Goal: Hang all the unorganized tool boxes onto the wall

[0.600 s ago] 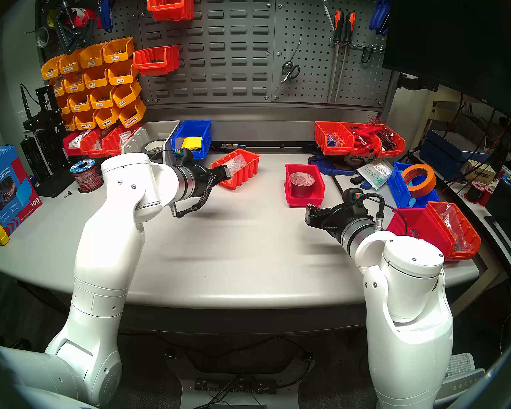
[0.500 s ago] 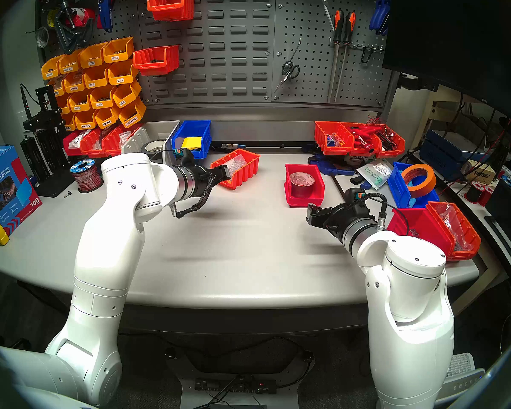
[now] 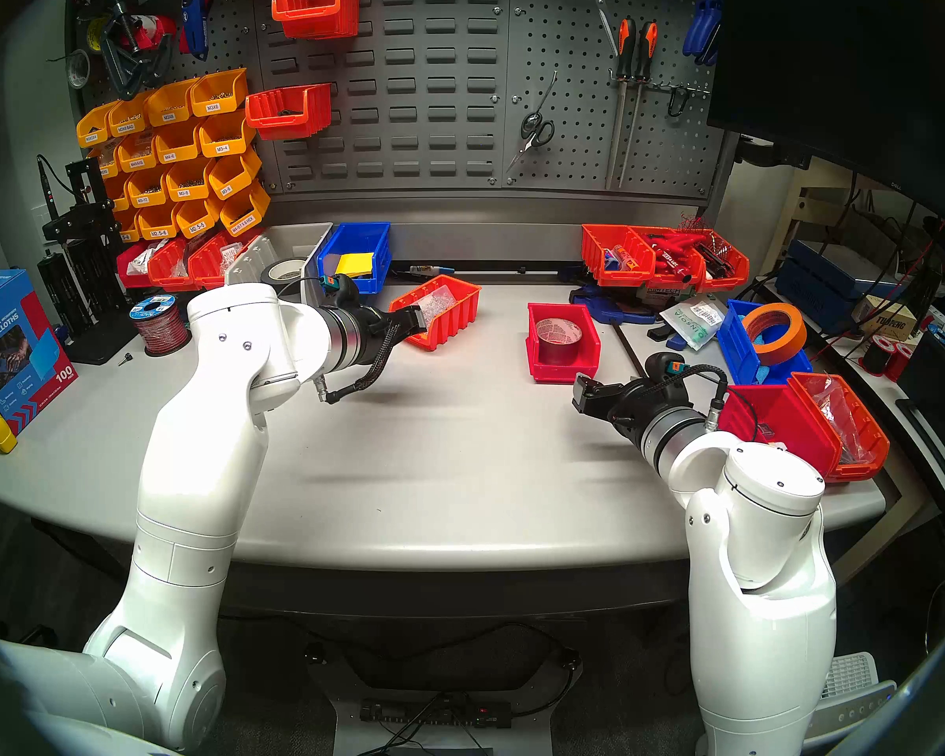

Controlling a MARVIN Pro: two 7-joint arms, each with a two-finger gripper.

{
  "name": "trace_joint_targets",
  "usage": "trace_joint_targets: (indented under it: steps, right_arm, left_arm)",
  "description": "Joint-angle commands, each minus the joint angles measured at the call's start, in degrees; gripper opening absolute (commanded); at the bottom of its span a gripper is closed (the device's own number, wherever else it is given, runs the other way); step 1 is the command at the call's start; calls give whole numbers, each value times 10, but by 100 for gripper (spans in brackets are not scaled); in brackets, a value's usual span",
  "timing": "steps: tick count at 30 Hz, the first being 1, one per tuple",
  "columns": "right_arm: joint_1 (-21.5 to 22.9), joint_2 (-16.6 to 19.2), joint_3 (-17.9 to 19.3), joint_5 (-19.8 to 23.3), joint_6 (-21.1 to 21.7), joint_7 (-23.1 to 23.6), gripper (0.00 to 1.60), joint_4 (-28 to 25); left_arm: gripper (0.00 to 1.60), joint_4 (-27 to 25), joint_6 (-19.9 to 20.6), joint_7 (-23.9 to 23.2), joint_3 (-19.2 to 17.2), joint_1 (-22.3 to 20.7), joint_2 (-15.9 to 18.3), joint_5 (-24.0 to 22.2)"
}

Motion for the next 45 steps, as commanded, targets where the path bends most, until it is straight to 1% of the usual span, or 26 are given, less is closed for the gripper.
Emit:
trace_joint_targets:
  steps: [1,9,15,20,24,28,36,45]
  right_arm:
    - [32,-2,-19,-4,-45,5,160,13]
    - [74,-10,-35,-10,-55,-13,160,43]
    - [93,-11,-34,-11,-59,-18,160,63]
    - [110,-15,-26,-10,-52,-28,160,84]
    - [117,-14,-18,-2,-43,-25,160,97]
    - [120,-5,-15,5,-37,-12,160,114]
    - [127,-4,-18,13,-49,-1,160,154]
    - [142,-10,-20,17,-56,-4,160,173]
  left_arm:
    - [160,-5,-1,0,0,-5,0,1]
    - [160,-5,-1,0,0,-5,0,1]
    - [160,-5,-1,0,0,-5,0,1]
    - [160,-5,-1,0,0,-5,0,1]
    - [160,-5,-1,0,0,-5,0,1]
    - [160,-5,-1,0,0,-5,0,1]
    - [160,-5,-1,0,0,-5,0,1]
    - [160,-5,-1,0,0,-5,0,1]
